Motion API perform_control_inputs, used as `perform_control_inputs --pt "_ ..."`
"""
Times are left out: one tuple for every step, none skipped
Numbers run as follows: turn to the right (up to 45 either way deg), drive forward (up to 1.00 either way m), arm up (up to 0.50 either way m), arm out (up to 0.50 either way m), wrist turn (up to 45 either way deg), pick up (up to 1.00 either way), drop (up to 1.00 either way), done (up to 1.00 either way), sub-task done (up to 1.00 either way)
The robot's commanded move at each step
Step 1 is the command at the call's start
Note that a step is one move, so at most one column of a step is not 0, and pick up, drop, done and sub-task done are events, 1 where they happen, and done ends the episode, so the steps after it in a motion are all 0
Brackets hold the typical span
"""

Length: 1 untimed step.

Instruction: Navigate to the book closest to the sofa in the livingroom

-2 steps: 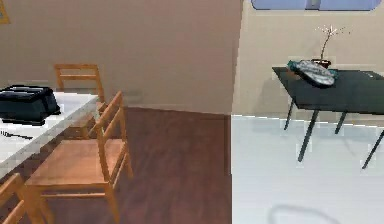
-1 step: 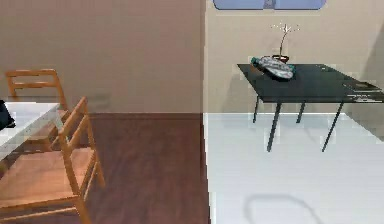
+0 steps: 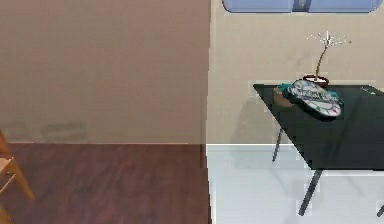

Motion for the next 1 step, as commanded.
perform_control_inputs --pt "42.0 0.0 0.0 0.0 0.0 0.0 0.0 0.0 0.0"
